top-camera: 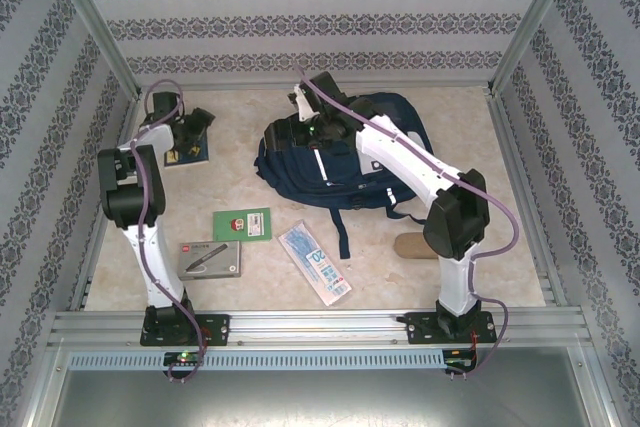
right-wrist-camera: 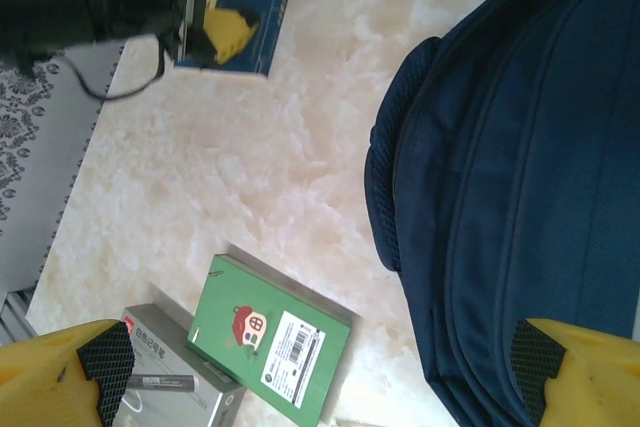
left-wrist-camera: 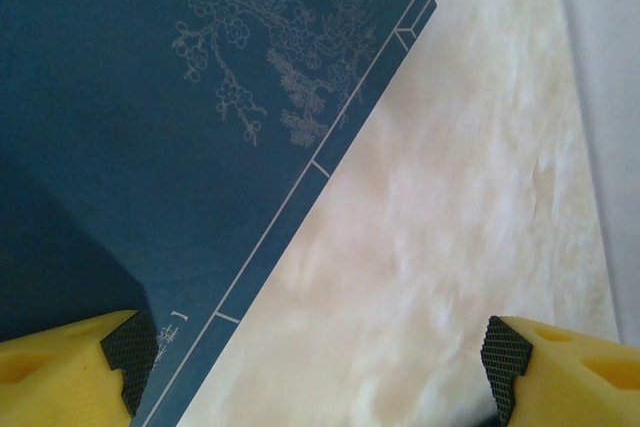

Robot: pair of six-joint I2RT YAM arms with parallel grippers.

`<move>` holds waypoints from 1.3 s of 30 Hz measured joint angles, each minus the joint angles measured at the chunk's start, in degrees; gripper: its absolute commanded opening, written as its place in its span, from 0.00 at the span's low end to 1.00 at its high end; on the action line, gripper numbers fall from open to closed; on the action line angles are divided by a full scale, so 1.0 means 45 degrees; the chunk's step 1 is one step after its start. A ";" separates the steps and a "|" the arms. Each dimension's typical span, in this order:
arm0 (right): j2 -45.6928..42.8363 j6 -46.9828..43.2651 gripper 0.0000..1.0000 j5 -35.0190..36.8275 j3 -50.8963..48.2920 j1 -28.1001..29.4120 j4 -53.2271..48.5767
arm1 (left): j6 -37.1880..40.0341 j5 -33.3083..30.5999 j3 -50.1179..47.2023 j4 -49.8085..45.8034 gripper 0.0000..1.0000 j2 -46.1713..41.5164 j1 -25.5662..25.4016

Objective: Pack the student bag
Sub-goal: Move the book to the middle-left of the table.

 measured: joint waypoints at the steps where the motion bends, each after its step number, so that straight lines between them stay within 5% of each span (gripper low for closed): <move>1: 0.0155 0.0112 0.98 -0.0068 0.0063 0.0000 0.0029 | -0.0175 0.0019 -0.0801 0.0301 0.88 -0.0495 -0.0141; 9: 0.1462 0.1185 0.98 -0.0831 0.0170 0.0005 0.1020 | -0.1593 0.0049 -0.5260 0.1773 0.89 -0.3541 -0.1574; 20: 0.3036 0.2254 0.68 -0.1253 0.0811 0.0588 0.2050 | -0.2939 -0.0495 -0.6717 0.1365 0.92 -0.5236 -0.3959; 25: 0.3128 0.2584 0.60 -0.1423 0.0806 0.0908 0.2778 | -0.2132 -0.1443 -0.6149 -0.0670 0.89 -0.5940 -0.3682; 39: 0.3094 0.3347 0.60 -0.1394 -0.1069 0.1297 0.4828 | 0.1326 -0.1836 -0.5071 -0.2769 0.78 -0.5974 -0.1151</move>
